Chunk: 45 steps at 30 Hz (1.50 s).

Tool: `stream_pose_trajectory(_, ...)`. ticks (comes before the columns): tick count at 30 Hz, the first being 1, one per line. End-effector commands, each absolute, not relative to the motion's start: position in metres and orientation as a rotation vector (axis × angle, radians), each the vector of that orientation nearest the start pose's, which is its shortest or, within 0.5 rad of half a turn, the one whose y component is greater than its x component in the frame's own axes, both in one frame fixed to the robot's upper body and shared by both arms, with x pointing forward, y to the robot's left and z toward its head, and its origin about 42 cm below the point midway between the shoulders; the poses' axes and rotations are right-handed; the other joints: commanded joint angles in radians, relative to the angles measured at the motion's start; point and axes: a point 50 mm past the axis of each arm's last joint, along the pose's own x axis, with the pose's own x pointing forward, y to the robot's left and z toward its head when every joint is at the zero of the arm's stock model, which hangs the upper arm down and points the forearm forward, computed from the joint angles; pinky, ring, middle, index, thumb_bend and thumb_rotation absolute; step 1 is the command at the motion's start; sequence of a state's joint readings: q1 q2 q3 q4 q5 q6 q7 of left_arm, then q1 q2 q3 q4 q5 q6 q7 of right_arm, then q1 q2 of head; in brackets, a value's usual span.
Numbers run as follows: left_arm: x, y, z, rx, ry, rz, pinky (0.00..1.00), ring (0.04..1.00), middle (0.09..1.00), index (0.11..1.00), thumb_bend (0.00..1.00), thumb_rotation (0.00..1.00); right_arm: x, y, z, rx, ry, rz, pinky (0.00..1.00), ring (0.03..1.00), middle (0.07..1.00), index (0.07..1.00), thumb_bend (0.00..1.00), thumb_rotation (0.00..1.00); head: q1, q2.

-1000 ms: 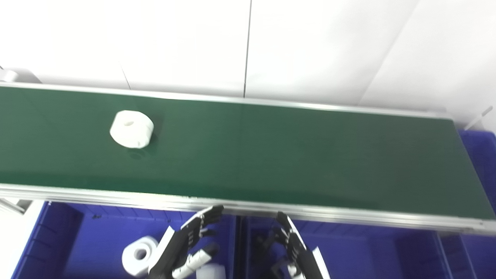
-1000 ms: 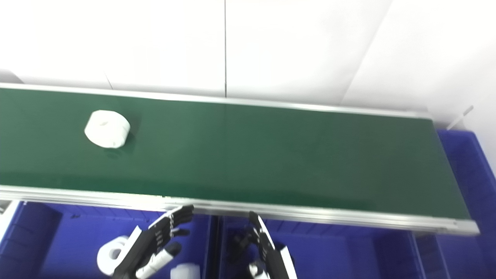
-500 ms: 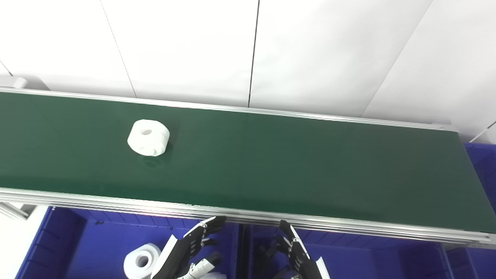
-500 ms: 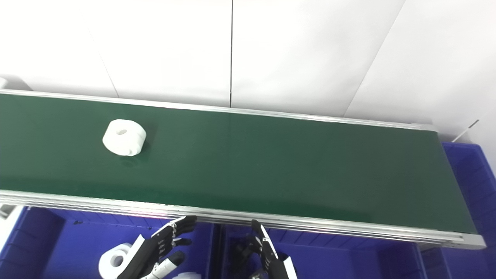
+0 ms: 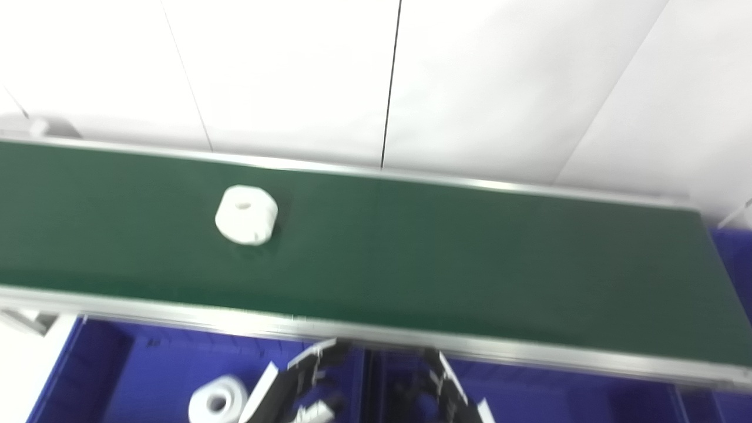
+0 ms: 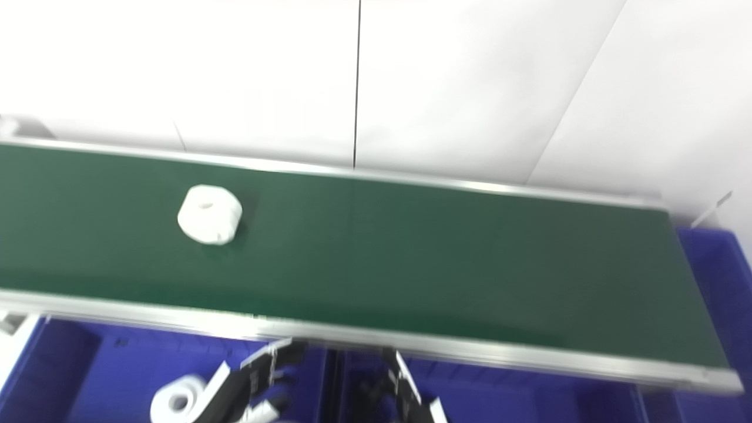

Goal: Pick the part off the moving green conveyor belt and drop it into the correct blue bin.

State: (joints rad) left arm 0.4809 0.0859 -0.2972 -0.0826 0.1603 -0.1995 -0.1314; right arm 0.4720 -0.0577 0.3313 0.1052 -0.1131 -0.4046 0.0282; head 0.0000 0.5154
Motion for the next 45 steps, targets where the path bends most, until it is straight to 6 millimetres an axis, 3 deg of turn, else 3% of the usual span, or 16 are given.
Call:
stream_pose_trajectory(1, 0.107, 0.166, 0.042, 0.125, 0.121, -0.35, 0.71, 0.825, 0.835, 0.791, 0.75, 0.74, 0.091, -0.153, 0.015, -0.025, 0.078, 0.288, 0.88, 0.901, 0.962, 0.964, 1.0, 1.0, -0.005, -0.01)
stream_pose_trajectory(8, 0.109, 0.162, 0.037, 0.126, 0.1, -0.349, 0.69, 0.807, 0.816, 0.778, 0.75, 0.73, 0.093, -0.157, 0.011, -0.027, 0.084, 0.3, 0.86, 0.889, 0.953, 0.951, 1.0, 1.0, 0.002, -0.011)
stream_pose_trajectory(15, 0.105, 0.158, 0.044, 0.068, 0.074, -0.353, 0.67, 0.798, 0.807, 0.761, 0.76, 0.66, 0.092, -0.158, 0.013, -0.026, 0.083, 0.3, 0.85, 0.887, 0.944, 0.946, 1.0, 1.0, 0.01, -0.001)
stream_pose_trajectory(19, 0.101, 0.155, 0.067, 0.004, 0.002, -0.406, 0.67, 0.784, 0.8, 0.747, 0.81, 0.57, 0.09, -0.158, 0.014, -0.025, 0.081, 0.301, 0.84, 0.886, 0.944, 0.945, 1.0, 1.0, 0.02, 0.011)
stream_pose_trajectory(25, 0.107, 0.153, 0.128, -0.094, -0.136, -0.411, 0.65, 0.752, 0.768, 0.731, 0.88, 0.59, 0.088, -0.158, 0.017, -0.017, 0.078, 0.31, 0.85, 0.898, 0.947, 0.949, 1.0, 0.98, 0.025, 0.031)
stream_pose_trajectory(31, 0.153, 0.172, 0.175, 0.029, -0.332, -0.462, 0.61, 0.754, 0.782, 0.748, 0.95, 0.44, 0.09, -0.154, 0.018, -0.01, 0.071, 0.329, 0.89, 0.931, 0.964, 0.968, 0.96, 0.98, 0.018, 0.033)
stream_pose_trajectory(33, 0.173, 0.18, 0.185, 0.102, -0.379, -0.476, 0.62, 0.765, 0.79, 0.729, 0.99, 0.31, 0.091, -0.153, 0.017, -0.014, 0.069, 0.329, 0.88, 0.93, 0.967, 0.971, 0.95, 0.98, 0.014, 0.034)
stream_pose_trajectory(38, 0.224, 0.195, 0.204, 0.357, -0.458, -0.471, 0.59, 0.734, 0.777, 0.737, 1.0, 0.31, 0.093, -0.15, 0.018, -0.004, 0.069, 0.321, 0.87, 0.917, 0.96, 0.962, 0.96, 0.96, 0.007, 0.032)
stream_pose_trajectory(43, 0.26, 0.199, 0.212, 0.6, -0.504, -0.469, 0.63, 0.754, 0.799, 0.771, 1.0, 0.3, 0.095, -0.147, 0.017, -0.003, 0.068, 0.321, 0.87, 0.905, 0.957, 0.96, 0.98, 0.97, -0.001, 0.031)
stream_pose_trajectory(45, 0.269, 0.199, 0.216, 0.7, -0.499, -0.475, 0.66, 0.799, 0.839, 0.826, 1.0, 0.31, 0.095, -0.146, 0.017, 0.0, 0.067, 0.321, 0.87, 0.901, 0.954, 0.958, 0.97, 0.97, -0.003, 0.033)
